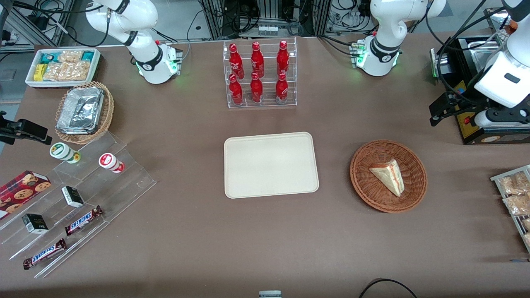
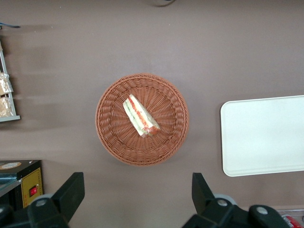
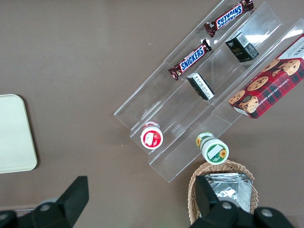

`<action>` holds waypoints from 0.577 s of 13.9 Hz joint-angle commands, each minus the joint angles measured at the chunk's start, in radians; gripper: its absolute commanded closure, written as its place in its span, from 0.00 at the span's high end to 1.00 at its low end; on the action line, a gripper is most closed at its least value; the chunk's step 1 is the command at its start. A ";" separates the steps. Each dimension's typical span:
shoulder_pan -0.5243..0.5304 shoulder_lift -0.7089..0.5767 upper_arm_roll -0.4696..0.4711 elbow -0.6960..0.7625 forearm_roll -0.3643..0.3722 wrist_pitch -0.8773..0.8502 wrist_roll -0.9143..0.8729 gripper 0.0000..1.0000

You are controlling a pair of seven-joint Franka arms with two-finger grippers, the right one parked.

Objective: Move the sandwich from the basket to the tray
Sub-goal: 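Move the left gripper over the sandwich in the wicker basket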

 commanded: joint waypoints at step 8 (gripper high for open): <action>0.000 0.058 0.022 -0.193 0.006 0.203 -0.016 1.00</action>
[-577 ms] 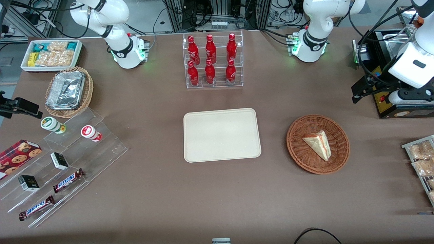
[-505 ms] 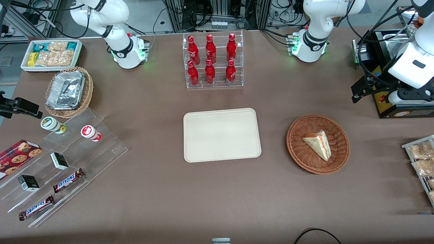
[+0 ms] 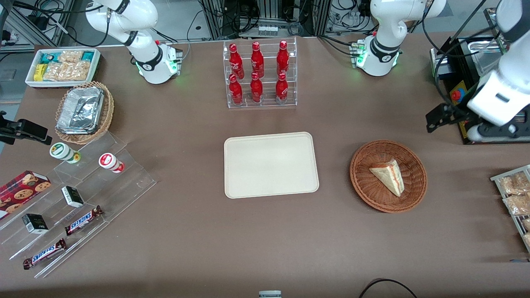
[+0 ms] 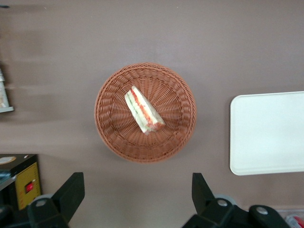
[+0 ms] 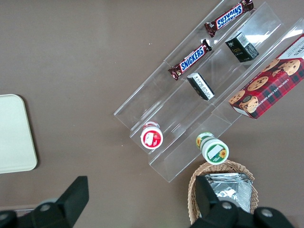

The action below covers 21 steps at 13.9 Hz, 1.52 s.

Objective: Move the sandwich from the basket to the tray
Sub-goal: 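Move the left gripper over the sandwich in the wicker basket, then lower the left gripper and close it on the wrapped sandwich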

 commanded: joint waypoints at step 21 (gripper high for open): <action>0.002 0.210 0.022 -0.676 -0.006 0.982 -0.661 1.00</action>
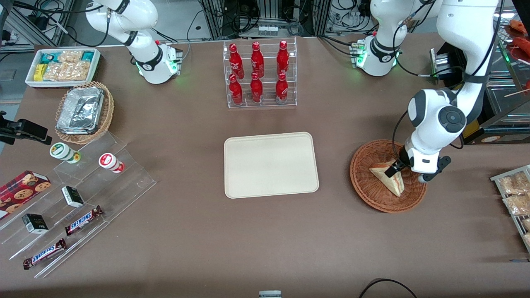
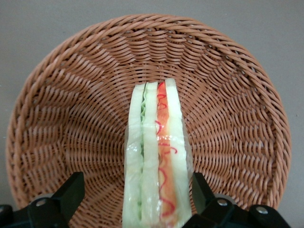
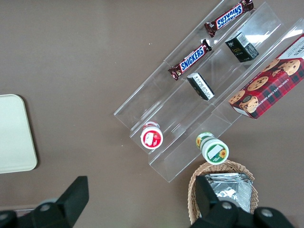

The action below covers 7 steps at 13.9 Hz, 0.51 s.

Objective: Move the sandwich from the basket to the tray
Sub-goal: 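Lower the left gripper and close it on the wrapped sandwich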

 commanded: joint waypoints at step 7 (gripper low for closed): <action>-0.011 0.012 -0.036 0.049 -0.007 0.020 -0.105 0.00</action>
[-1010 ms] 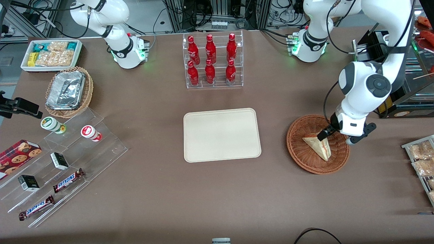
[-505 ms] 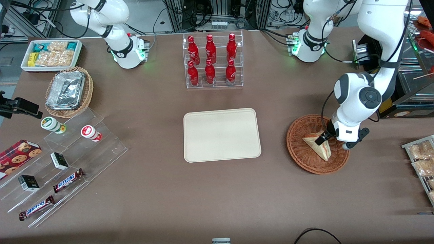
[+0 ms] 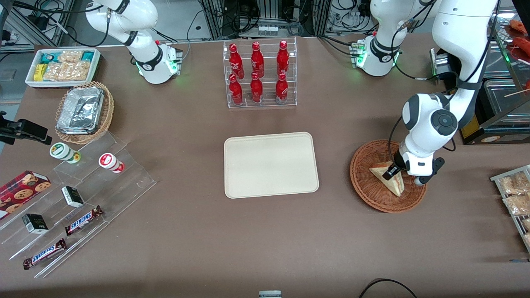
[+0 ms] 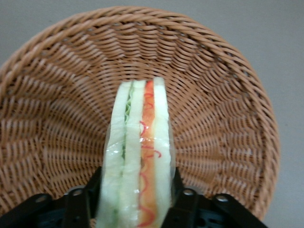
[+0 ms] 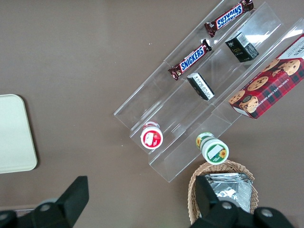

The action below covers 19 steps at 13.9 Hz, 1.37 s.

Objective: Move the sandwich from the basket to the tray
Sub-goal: 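Lower the left gripper and close it on the wrapped sandwich, then lift the sandwich and carry it with the left gripper over the tray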

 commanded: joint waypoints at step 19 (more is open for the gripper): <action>-0.019 0.264 -0.735 0.710 0.383 -0.733 -0.109 0.00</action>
